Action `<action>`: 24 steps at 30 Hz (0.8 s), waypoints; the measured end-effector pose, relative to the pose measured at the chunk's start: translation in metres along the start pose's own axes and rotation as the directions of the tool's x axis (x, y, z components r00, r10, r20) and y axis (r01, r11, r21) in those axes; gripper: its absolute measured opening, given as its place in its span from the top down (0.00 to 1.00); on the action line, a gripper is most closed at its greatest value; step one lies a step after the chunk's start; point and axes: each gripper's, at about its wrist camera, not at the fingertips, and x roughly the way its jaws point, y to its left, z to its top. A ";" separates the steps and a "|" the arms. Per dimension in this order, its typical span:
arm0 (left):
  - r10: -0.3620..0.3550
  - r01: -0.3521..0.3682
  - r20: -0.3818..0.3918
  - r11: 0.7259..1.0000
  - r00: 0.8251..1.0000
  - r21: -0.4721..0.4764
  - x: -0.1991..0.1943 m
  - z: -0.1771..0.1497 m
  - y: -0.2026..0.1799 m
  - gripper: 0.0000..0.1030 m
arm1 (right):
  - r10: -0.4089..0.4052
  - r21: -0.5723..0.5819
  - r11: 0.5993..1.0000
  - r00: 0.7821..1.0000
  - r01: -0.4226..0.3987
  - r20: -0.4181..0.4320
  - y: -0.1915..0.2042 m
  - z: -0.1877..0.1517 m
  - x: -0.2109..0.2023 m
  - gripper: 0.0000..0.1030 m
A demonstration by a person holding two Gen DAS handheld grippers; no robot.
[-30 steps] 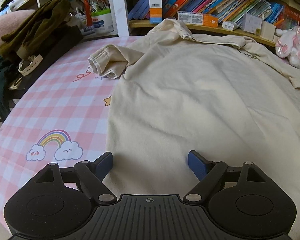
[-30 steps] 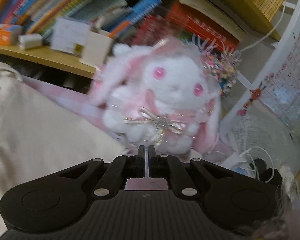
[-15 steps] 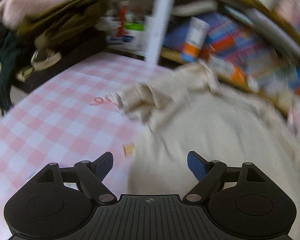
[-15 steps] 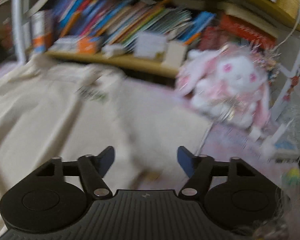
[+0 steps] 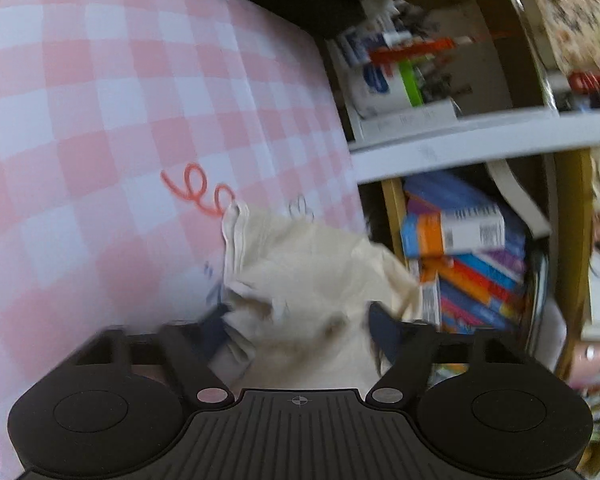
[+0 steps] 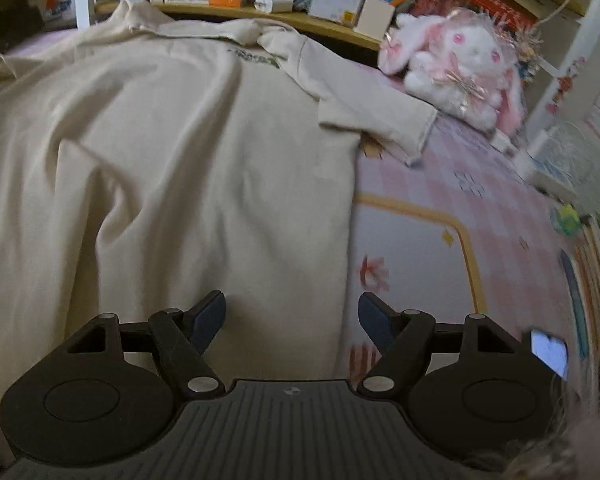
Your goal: Fold clothes
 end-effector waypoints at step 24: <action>0.050 -0.027 -0.041 0.900 0.998 0.435 -0.021 0.036 -0.033 0.24 | -0.087 0.143 0.985 0.993 0.098 -0.085 0.020 -0.019 -0.023 0.44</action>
